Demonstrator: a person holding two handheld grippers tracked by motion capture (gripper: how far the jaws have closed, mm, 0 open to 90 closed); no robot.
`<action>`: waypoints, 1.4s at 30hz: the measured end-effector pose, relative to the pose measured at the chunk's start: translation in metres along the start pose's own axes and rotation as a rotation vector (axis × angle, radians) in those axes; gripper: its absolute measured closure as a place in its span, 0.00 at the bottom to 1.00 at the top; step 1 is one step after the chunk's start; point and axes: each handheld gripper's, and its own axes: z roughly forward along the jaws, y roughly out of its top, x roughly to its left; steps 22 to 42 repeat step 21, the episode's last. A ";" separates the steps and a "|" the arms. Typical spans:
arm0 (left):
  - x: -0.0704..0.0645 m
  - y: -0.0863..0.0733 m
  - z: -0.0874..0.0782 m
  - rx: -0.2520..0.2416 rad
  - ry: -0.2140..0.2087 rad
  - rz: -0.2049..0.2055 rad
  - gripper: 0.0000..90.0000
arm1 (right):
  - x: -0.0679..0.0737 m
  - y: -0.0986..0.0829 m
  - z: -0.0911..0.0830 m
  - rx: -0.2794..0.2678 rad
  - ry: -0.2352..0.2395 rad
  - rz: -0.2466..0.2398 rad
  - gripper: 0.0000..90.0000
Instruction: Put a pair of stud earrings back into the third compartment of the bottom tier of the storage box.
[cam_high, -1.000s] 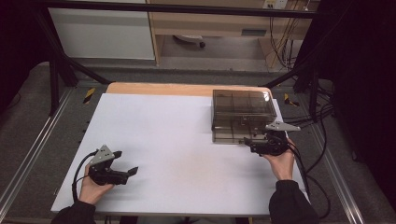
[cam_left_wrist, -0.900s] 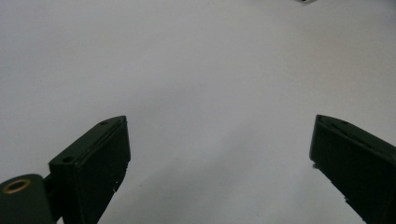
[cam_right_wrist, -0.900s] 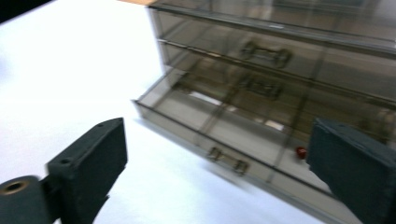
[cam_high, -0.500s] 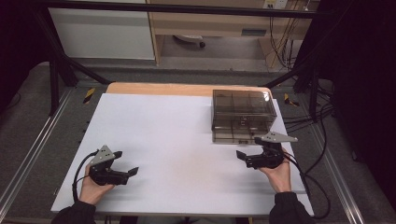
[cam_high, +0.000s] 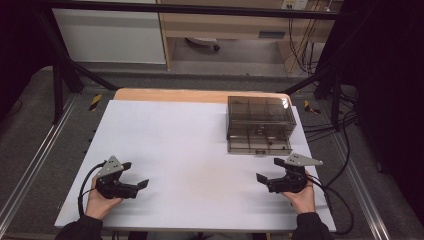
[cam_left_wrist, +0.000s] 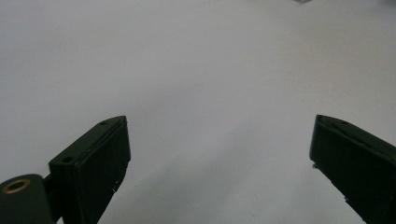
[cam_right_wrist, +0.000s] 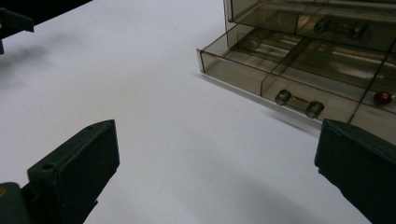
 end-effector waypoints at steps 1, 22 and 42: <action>0.000 0.000 0.000 0.000 0.000 0.000 0.05 | -0.001 -0.001 -0.001 0.001 0.002 -0.002 0.01; -0.002 0.000 0.000 0.002 -0.006 0.009 0.05 | -0.009 -0.021 -0.011 0.022 0.027 0.025 0.01; -0.002 0.000 0.000 0.002 -0.006 0.009 0.05 | -0.009 -0.021 -0.011 0.022 0.027 0.025 0.01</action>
